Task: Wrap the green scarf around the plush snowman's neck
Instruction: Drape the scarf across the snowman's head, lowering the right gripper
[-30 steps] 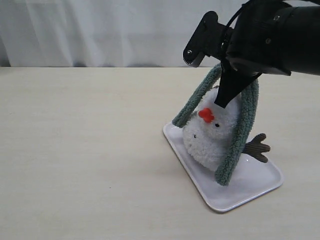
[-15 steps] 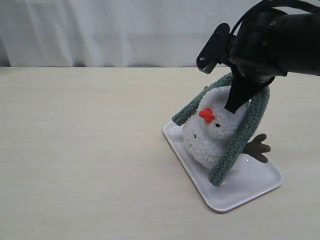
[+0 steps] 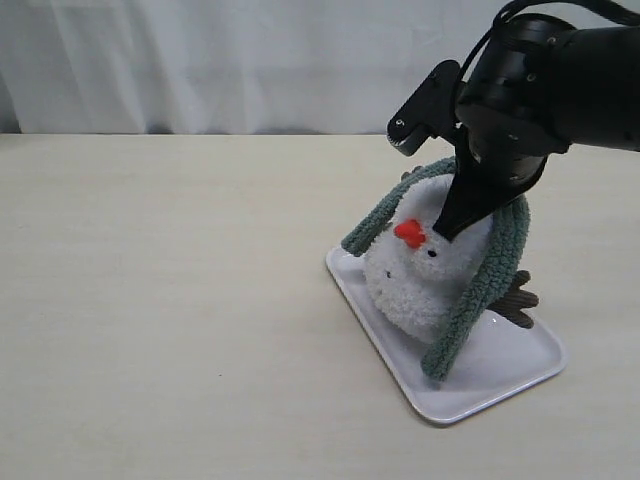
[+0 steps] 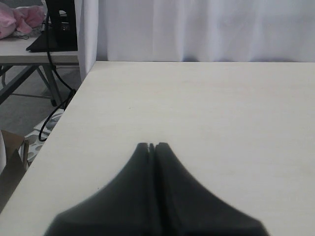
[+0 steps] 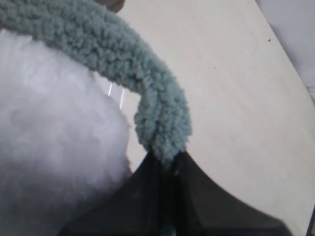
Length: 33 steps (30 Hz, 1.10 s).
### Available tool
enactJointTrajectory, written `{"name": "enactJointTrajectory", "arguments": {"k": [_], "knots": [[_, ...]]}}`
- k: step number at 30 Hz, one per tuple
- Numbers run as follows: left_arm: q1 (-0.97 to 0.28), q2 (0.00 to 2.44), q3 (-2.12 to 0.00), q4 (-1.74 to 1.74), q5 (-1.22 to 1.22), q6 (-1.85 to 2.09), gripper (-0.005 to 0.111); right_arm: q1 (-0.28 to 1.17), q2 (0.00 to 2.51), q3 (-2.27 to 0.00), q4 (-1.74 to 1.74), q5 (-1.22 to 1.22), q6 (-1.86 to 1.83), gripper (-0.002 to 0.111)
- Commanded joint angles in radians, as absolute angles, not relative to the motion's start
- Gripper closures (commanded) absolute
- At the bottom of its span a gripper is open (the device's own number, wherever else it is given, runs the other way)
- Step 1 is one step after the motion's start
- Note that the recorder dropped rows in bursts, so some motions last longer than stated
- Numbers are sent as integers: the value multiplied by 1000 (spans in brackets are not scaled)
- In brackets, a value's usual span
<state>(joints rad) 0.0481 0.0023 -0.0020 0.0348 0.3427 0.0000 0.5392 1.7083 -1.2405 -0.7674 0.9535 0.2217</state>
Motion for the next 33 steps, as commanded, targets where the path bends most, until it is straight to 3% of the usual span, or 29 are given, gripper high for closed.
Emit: {"name": "enactJointTrajectory", "arguments": {"k": [1, 13, 17, 19, 21, 33], "knots": [[44, 0, 0, 39, 331, 0, 107, 533, 1710, -1241, -762, 926, 259, 104], [44, 0, 0, 39, 331, 0, 107, 533, 1710, -1241, -748, 927, 277, 100], [44, 0, 0, 39, 331, 0, 107, 533, 1708, -1244, -748, 932, 293, 81], [44, 0, 0, 39, 331, 0, 107, 533, 1708, -1244, -748, 934, 298, 66], [44, 0, 0, 39, 331, 0, 107, 535, 1708, -1244, -748, 943, 319, 45], [44, 0, 0, 39, 331, 0, 107, 535, 1708, -1326, -756, 1031, 386, 42]]}}
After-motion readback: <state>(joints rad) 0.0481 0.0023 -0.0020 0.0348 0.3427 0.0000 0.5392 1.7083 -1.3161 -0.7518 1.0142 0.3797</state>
